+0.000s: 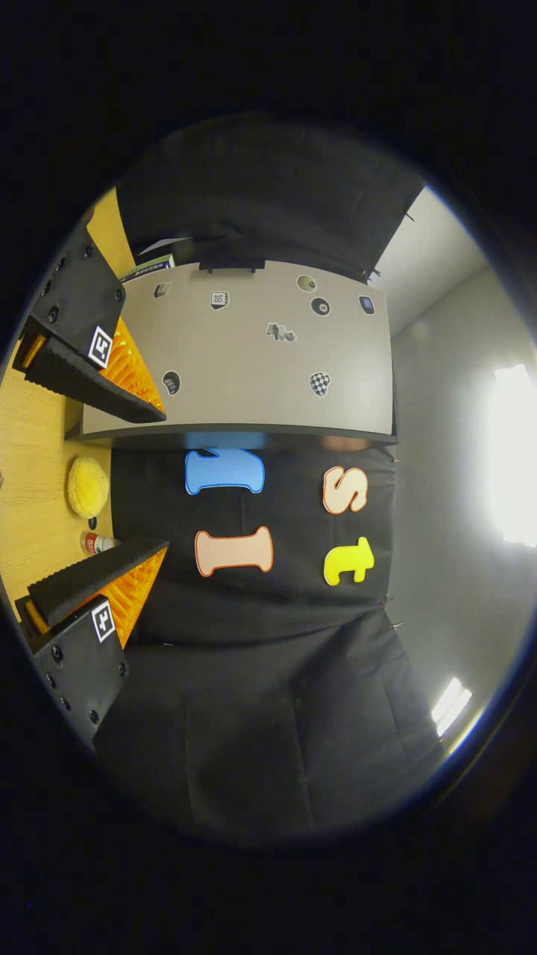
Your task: Open the shoe cabinet door, grab the shoes and put them into the shoe cabinet, then close the shoe cabinet door.
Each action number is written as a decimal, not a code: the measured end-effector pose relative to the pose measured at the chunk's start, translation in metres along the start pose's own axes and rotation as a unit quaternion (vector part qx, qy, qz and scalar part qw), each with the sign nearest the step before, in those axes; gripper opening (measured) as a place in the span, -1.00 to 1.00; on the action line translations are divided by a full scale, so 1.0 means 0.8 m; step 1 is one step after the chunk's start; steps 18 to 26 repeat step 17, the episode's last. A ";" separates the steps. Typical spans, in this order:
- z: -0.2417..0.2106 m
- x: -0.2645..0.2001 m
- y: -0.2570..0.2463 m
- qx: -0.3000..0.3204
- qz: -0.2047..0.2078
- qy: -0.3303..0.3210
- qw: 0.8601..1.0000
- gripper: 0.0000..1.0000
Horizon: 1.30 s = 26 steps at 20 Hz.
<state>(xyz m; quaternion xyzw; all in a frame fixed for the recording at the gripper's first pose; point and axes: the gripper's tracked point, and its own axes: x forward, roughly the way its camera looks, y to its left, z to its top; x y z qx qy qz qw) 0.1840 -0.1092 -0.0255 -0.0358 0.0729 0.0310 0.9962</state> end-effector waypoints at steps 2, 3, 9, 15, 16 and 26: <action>0.002 -0.003 0.001 -0.004 0.004 -0.002 1.000 0.94; 0.005 -0.005 0.004 0.002 0.007 -0.004 1.000 0.94; 0.006 0.000 0.006 0.012 0.006 -0.005 1.000 0.93; 0.008 -0.006 0.005 0.020 0.000 -0.003 1.000 0.94; 0.009 -0.009 0.003 0.021 -0.003 -0.005 1.000 0.94; 0.011 -0.010 0.002 0.023 -0.005 -0.008 1.000 0.94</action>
